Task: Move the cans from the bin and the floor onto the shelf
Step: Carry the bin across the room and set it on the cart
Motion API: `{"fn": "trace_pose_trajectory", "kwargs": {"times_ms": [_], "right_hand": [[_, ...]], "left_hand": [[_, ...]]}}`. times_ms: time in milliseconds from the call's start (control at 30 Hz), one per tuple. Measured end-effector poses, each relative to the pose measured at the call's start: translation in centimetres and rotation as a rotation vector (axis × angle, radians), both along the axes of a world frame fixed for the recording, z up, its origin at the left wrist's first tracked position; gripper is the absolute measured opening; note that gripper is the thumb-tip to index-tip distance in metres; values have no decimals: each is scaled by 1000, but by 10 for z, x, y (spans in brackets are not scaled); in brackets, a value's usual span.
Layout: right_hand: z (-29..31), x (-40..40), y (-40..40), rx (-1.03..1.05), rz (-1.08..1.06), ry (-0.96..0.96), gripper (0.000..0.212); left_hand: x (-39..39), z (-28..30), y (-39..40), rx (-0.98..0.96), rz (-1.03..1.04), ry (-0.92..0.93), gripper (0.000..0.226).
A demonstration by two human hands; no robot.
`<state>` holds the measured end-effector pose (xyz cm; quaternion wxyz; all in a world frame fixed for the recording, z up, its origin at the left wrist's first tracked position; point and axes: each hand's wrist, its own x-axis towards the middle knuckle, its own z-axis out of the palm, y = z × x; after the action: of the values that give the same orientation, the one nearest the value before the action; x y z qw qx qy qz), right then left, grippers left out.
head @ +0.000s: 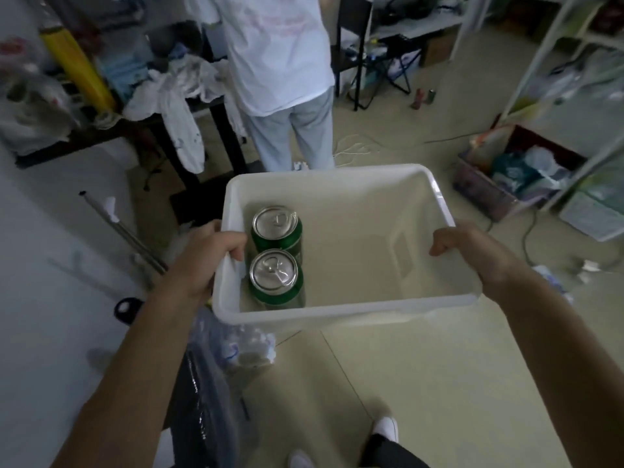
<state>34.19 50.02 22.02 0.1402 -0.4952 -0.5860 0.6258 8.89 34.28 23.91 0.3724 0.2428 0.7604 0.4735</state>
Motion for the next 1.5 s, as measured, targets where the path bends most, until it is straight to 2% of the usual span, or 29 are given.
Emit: {"fn": "trace_pose_trajectory", "kwargs": {"times_ms": [200,267,367,433,533,600,733,933,1067,1200,1367,1400,1500], "right_hand": [[2,77,74,8,-129,-21,14],[1,95,99,-4,-167,-49,22],[0,109,140,-7,-211,-78,12],[-4,114,173,-14,-242,-87,12],[-8,111,225,-37,-256,-64,12],[-11,108,262,-51,-265,-28,22],[-7,98,329,-66,-284,31,19],[1,91,445,-20,-246,6,26],[6,82,531,-7,-192,-4,18],[12,69,611,23,-172,16,31],[8,48,700,-25,-134,-22,35],[6,42,718,-40,-127,-24,37],[-4,19,776,-42,-145,-25,35]], "left_hand": [[58,-9,106,-6,-116,-28,38],[71,-9,139,-30,-158,-17,37],[82,-9,190,-65,-189,-21,27],[84,-9,226,-73,-199,-18,19],[78,-10,282,-69,-206,-16,19],[71,-8,322,-54,-214,4,20],[64,1,401,-19,-252,47,13],[57,4,515,-42,-227,42,12],[53,4,593,-48,-204,41,11],[47,7,661,-12,-168,30,13],[31,6,742,-50,-167,17,9],[27,6,759,-59,-164,10,12],[6,-1,817,-65,-180,-8,40]]}}
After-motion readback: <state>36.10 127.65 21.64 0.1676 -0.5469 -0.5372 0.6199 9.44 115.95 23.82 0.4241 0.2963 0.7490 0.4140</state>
